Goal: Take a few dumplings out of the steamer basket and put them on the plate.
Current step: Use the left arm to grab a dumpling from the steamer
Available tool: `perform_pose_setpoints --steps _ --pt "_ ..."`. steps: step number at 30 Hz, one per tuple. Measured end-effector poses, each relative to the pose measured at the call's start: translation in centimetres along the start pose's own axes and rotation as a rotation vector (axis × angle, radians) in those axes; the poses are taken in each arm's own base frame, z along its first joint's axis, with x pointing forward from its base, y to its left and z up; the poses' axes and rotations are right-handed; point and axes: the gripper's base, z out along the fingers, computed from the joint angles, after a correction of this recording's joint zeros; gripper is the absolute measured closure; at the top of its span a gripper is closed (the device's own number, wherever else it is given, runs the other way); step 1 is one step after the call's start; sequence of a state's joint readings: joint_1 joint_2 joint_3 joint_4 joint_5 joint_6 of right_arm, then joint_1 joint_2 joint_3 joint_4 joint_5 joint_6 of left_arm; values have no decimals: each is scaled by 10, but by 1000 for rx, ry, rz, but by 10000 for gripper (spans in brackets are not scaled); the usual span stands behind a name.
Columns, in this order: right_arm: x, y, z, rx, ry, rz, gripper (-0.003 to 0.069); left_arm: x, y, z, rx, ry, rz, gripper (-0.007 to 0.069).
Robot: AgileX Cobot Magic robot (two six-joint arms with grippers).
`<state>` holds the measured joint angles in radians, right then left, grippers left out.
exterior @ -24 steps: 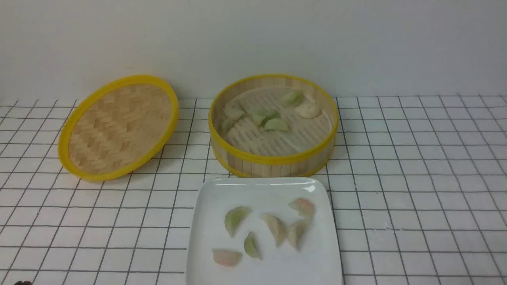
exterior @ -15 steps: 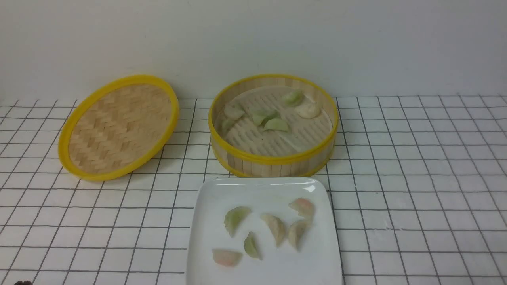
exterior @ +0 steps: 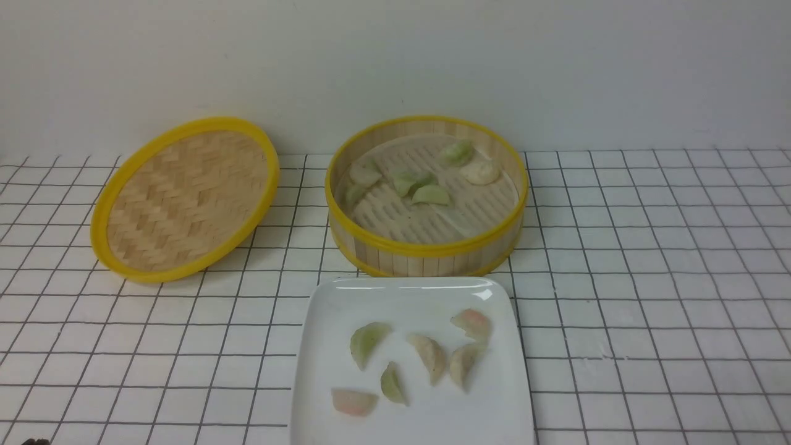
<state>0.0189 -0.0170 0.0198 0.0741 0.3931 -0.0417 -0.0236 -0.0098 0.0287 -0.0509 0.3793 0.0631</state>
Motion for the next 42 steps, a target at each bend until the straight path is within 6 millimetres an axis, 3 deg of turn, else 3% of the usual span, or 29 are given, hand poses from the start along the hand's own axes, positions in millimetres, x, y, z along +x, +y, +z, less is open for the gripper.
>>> perform_pose_setpoints --steps 3,7,10,14,26,29,30,31,34,35,38,40,42 --pt "-1 1 0 -6 -10 24 673 0 0 0 0 0 1 631" --pt "-6 3 1 -49 -82 276 673 0 0 0 0 0 8 631" --pt "-17 3 -1 -108 -191 716 673 0 0 0 -1 0 13 631" --pt "-22 0 -2 -140 -250 1011 673 0 0 0 -1 0 13 631" --pt "-25 0 -3 -149 -262 1063 673 -2 1 0 -9 -21 38 631" --pt "-51 4 -15 -203 -289 966 673 -13 0 -1 4 -149 -63 631" --pt "-76 7 -24 -227 -315 857 673 -22 0 -3 21 -253 -182 631" --pt "-82 8 -27 -234 -323 823 673 -24 0 -3 22 -266 -191 631" --pt "-135 16 -34 -245 -262 545 673 -44 6 -11 42 -509 -420 631" --pt "-157 20 -30 -253 -195 432 673 -51 10 -16 43 -619 -494 631" --pt "-193 26 -14 -273 -37 268 673 -62 15 -25 56 -741 -607 631" --pt "-210 28 -5 -282 33 198 673 -70 14 -29 75 -743 -634 631" --pt "-231 28 23 -284 163 118 673 -96 8 -34 121 -641 -647 631"
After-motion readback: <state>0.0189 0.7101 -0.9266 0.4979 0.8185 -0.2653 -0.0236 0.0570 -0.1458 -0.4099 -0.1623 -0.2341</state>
